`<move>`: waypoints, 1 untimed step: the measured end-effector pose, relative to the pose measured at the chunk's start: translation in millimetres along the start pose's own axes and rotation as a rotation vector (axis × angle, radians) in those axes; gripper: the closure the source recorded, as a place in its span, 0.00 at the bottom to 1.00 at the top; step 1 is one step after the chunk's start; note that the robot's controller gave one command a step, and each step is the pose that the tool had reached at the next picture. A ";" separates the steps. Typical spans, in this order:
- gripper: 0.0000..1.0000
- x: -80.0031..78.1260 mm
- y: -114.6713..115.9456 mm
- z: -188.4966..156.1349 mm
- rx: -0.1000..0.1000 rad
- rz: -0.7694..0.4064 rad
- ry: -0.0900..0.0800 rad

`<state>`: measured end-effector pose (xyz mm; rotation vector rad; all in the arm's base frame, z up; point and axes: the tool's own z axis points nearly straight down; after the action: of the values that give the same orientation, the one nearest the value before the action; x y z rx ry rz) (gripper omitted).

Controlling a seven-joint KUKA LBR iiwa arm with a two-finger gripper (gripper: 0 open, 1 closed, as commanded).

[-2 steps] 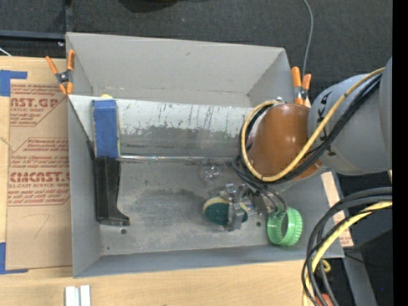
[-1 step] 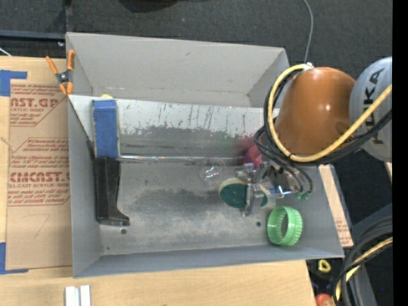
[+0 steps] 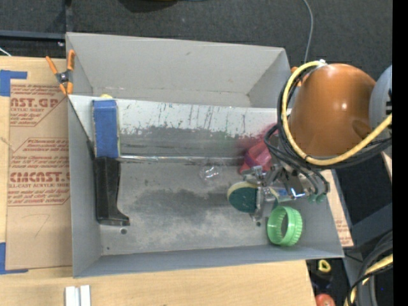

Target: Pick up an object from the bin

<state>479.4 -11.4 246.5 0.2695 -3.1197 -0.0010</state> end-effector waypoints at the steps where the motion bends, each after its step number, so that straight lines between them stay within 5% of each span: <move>1: 1.00 -6.8 4.8 9.4 0.001 0.010 -0.006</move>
Offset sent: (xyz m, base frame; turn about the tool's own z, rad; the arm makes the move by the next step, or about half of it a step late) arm 0.0297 -0.0238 -0.0271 -0.0443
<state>485.3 -5.5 237.0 0.2545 -3.1275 0.0003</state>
